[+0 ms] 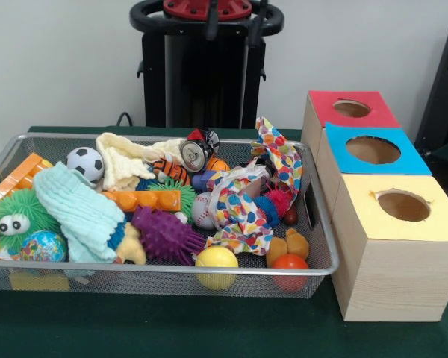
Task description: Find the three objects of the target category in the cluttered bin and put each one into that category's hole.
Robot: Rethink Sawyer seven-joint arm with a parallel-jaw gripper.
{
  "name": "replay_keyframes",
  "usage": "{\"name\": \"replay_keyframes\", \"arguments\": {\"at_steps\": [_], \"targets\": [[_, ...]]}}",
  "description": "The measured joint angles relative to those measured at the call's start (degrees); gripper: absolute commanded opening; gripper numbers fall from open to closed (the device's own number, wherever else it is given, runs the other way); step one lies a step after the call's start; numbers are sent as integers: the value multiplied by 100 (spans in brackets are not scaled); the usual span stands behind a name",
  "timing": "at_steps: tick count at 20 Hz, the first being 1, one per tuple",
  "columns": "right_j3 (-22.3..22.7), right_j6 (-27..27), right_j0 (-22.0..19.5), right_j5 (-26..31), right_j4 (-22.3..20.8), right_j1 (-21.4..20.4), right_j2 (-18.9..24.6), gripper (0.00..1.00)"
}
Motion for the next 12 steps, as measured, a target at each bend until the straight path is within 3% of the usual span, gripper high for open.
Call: {"name": "replay_keyframes", "arguments": {"at_steps": [6,12], "targets": [[2,-18,-617,0,0,-60,2,100],[2,-27,-870,0,0,-84,22,100]]}}
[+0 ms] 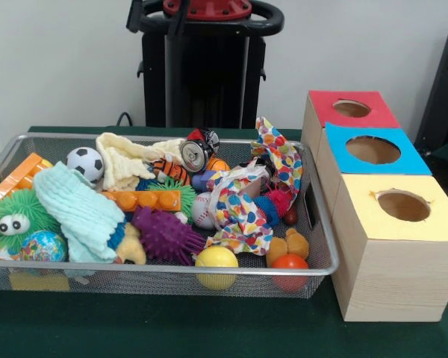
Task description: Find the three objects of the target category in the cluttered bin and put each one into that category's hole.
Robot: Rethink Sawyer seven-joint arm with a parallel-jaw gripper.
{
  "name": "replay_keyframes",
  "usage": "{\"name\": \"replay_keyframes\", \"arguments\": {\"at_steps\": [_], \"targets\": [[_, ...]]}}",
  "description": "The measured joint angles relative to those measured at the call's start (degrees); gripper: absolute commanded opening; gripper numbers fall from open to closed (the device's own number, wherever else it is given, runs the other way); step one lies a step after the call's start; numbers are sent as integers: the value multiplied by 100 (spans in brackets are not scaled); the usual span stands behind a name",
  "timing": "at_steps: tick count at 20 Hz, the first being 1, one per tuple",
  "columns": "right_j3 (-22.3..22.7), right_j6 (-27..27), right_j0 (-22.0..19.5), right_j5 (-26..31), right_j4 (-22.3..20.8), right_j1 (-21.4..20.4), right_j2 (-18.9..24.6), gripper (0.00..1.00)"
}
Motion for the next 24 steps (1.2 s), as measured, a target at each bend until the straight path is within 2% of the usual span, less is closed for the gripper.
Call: {"name": "replay_keyframes", "arguments": {"at_steps": [8,14,19,24], "targets": [[-2,-18,-37,0,-5,71,34,100],[-1,-150,-248,0,-4,104,182,100],[-1,-469,-599,9,-5,171,349,100],[-1,-732,-727,47,-6,186,436,100]]}}
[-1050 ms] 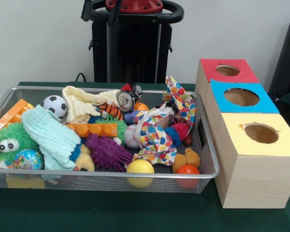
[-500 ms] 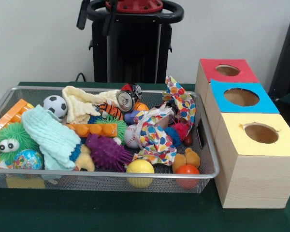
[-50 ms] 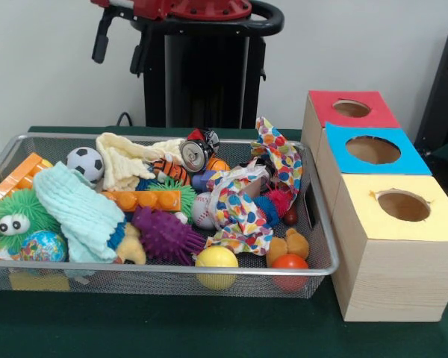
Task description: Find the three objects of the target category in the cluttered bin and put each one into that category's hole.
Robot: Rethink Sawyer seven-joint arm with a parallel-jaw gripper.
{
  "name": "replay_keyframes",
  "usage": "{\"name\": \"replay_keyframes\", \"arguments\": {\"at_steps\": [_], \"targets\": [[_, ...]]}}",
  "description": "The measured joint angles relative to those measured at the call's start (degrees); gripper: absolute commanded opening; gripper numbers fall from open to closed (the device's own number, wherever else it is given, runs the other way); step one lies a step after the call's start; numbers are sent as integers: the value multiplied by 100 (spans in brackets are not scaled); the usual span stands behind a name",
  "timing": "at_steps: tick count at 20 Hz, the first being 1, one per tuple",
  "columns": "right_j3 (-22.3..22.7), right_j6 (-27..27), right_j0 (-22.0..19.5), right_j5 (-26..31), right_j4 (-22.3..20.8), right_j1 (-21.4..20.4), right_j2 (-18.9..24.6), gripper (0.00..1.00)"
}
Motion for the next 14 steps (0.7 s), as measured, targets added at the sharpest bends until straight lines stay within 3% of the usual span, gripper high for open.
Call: {"name": "replay_keyframes", "arguments": {"at_steps": [14], "targets": [[-63,-350,-176,281,21,174,339,100]]}}
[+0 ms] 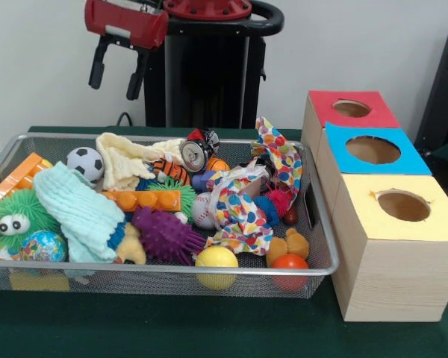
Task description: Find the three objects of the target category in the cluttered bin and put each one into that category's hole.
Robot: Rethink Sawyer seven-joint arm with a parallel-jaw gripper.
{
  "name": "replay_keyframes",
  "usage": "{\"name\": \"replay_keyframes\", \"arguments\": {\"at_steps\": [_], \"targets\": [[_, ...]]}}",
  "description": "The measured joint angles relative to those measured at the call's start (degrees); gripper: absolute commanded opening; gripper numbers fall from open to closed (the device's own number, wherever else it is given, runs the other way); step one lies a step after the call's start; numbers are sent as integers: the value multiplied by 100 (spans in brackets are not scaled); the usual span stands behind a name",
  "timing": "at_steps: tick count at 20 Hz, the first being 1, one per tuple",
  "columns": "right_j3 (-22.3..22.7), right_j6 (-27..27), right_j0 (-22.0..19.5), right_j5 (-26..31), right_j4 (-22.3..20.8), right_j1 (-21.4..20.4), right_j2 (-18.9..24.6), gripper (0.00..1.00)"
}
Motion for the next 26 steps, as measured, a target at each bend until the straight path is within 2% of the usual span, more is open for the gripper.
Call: {"name": "replay_keyframes", "arguments": {"at_steps": [7,19,26], "targets": [[-30,-72,-72,311,15,57,280,100],[-203,-207,-213,786,21,227,366,100],[-324,-422,-529,1244,20,123,777,100]]}}
